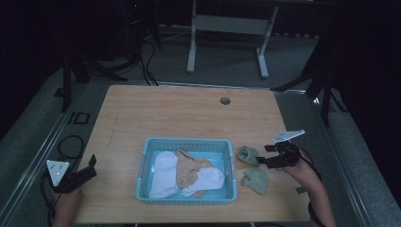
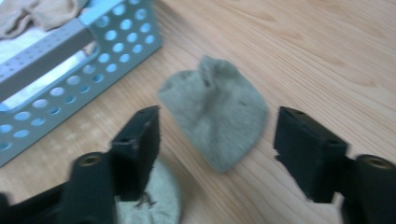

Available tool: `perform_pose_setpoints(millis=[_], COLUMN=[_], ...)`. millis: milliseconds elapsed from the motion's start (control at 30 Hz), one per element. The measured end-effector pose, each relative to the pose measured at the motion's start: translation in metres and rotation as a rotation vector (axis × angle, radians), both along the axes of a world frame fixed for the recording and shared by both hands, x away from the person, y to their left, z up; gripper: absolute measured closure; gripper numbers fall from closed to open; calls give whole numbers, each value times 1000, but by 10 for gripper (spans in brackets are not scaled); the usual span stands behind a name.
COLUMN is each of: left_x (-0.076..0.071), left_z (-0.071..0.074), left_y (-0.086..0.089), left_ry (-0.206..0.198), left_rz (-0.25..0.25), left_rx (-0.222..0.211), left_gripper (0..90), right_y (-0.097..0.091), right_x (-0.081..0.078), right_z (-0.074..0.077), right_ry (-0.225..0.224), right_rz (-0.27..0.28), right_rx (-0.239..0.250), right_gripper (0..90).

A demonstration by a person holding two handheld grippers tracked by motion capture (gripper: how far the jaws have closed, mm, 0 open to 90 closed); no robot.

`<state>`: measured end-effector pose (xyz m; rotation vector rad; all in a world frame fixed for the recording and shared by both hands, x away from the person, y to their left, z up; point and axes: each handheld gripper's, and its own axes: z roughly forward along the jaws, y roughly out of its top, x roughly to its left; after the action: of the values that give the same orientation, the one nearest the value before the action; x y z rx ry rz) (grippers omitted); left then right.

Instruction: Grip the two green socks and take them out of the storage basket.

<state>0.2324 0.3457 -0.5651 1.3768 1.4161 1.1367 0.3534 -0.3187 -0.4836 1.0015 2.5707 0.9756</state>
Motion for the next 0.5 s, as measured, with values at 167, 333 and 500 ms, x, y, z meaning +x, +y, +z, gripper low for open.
perform_pose_setpoints(millis=[167,333,500], left_x=[0,0,0], left_z=[0,0,0], left_y=[0,0,0], left_ry=[-1,0,2], left_rz=[0,-2,-3], left_rx=[0,1,0], left_gripper=[3,3,4], right_y=[-21,-38,-55], right_x=[-5,-12,-17], right_z=[-6,-15,-26], right_ry=[7,-15,-89], right_rz=[-48,-103,-203], right_rx=[79,72,93], right_gripper=[152,133,131])
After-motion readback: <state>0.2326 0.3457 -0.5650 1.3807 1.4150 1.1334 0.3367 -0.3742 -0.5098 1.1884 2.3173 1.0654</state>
